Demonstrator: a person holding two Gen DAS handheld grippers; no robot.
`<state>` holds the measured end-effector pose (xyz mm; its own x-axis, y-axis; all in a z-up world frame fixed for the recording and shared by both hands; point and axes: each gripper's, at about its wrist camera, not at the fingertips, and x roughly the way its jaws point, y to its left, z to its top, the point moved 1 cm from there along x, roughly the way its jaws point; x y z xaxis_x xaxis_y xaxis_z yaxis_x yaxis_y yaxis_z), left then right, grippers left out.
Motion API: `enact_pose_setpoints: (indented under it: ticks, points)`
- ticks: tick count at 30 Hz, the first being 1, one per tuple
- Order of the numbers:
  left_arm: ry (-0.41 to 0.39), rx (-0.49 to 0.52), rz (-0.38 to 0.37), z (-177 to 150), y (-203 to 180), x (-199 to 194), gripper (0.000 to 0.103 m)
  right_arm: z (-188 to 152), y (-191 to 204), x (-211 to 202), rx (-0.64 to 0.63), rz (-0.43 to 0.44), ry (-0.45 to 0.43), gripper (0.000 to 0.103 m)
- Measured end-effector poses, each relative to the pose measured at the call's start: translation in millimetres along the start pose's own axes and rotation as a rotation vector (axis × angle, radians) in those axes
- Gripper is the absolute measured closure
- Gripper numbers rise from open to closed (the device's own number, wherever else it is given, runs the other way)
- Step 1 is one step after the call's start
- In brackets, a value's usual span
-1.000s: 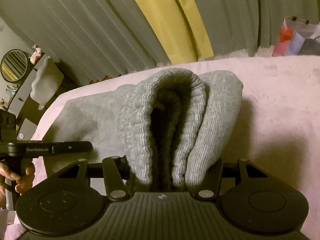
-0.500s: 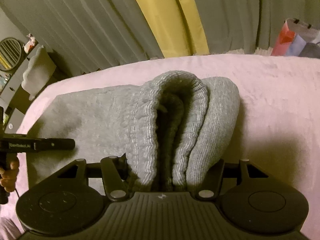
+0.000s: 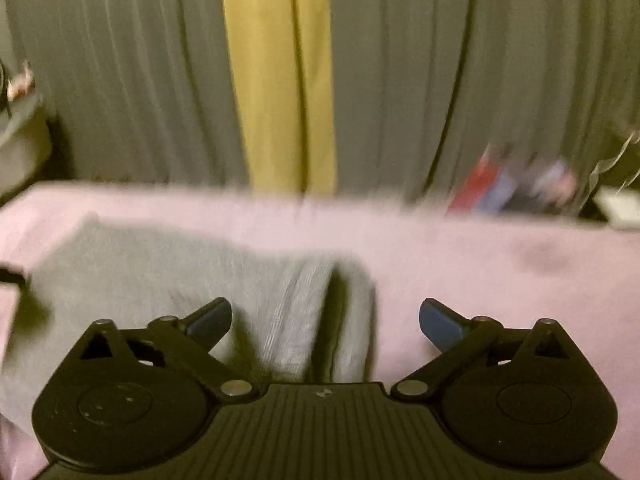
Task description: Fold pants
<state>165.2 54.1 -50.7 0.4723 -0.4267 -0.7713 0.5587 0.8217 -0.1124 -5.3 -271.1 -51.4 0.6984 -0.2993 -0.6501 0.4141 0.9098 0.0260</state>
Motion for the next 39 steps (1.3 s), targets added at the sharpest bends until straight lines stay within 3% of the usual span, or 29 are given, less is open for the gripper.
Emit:
enact_pose_setpoints:
  ticks: [1, 3, 6, 8, 10, 12, 14, 17, 19, 20, 21, 23, 26, 27, 28, 29, 30, 32, 34, 37, 39]
  points:
    - [-0.003, -0.004, -0.042, -6.5, -9.6, -5.9, 0.018, -0.9, 3.8, -16.9, 0.019, 0.039, -0.051, 0.003]
    - [0.008, -0.012, -0.146, -21.5, -26.7, -11.5, 0.016, -4.9, 7.4, -35.5, 0.111, 0.203, -0.054, 0.003]
    - [0.059, -0.012, -0.266, -45.8, -51.8, -2.8, 0.015, -26.5, 19.8, -23.9, 0.324, 0.495, 0.168, 0.003]
    - [0.112, -0.039, -0.274, -59.2, -57.9, 11.1, 0.015, -43.7, 31.1, -11.4, 0.35, 0.538, 0.261, 0.007]
    - [0.163, -0.03, -0.237, -72.4, -58.6, 26.3, 0.017, -53.7, 39.3, -1.9, 0.232, 0.441, 0.291, 0.029]
    - [0.156, 0.047, -0.187, -80.2, -58.4, 28.5, 0.022, -58.8, 34.5, 2.7, 0.207, 0.347, 0.341, 0.077]
    - [0.144, 0.106, -0.152, -79.4, -59.5, 20.8, 0.022, -57.5, 24.7, -0.3, 0.24, 0.277, 0.379, 0.096]
    - [0.151, 0.128, -0.08, -82.4, -69.4, 5.4, 0.017, -48.8, 37.8, -27.7, 0.152, 0.219, 0.324, 0.092]
    - [0.144, 0.117, -0.076, -87.9, -74.1, -2.9, 0.015, -43.1, 47.8, -40.6, 0.087, 0.176, 0.263, 0.07]
    - [0.142, 0.102, -0.077, -91.8, -76.7, -6.2, 0.014, -40.9, 49.2, -43.1, 0.077, 0.173, 0.241, 0.042]
    - [0.144, 0.082, -0.08, -94.8, -78.2, -9.1, 0.011, -44.3, 47.7, -42.8, 0.07, 0.182, 0.232, 0.033]
    - [0.16, 0.046, -0.069, -99.1, -80.6, -14.5, 0.01, -54.8, 45.5, -34.6, 0.028, 0.154, 0.242, 0.033]
    - [0.164, -0.013, -0.053, -102.1, -81.2, -20.0, 0.008, -60.0, 45.7, -25.2, -0.055, -0.047, 0.301, 0.033]
    - [0.164, -0.02, -0.054, -102.8, -82.2, -23.4, 0.008, -59.4, 43.0, -29.2, -0.053, -0.051, 0.303, 0.03]
    - [0.163, -0.021, -0.048, -103.1, -85.2, -24.9, 0.008, -56.0, 39.7, -37.7, -0.034, -0.023, 0.285, 0.025]
    - [0.158, -0.019, -0.037, -102.9, -87.9, -28.2, 0.008, -51.4, 39.6, -46.9, -0.017, 0.005, 0.255, 0.006]
    - [0.148, -0.017, -0.024, -102.6, -90.6, -31.5, 0.007, -45.6, 40.6, -60.1, 0.0, 0.026, 0.2, 0.002]
    - [0.118, -0.017, 0.005, -102.5, -96.3, -41.3, 0.007, -36.0, 42.8, -85.6, 0.012, 0.061, 0.075, 0.002]
    - [0.08, -0.022, 0.032, -101.7, -100.7, -52.4, 0.007, -25.6, 47.5, -107.4, 0.018, 0.058, 0.011, 0.002]
    - [-0.005, -0.027, 0.077, -101.6, -106.8, -69.4, 0.006, -8.9, 56.9, -132.8, 0.056, 0.102, -0.001, 0.002]
    - [-0.011, -0.065, 0.086, -101.2, -106.1, -77.6, 0.006, 2.4, 63.4, -147.2, 0.084, 0.145, 0.036, 0.002]
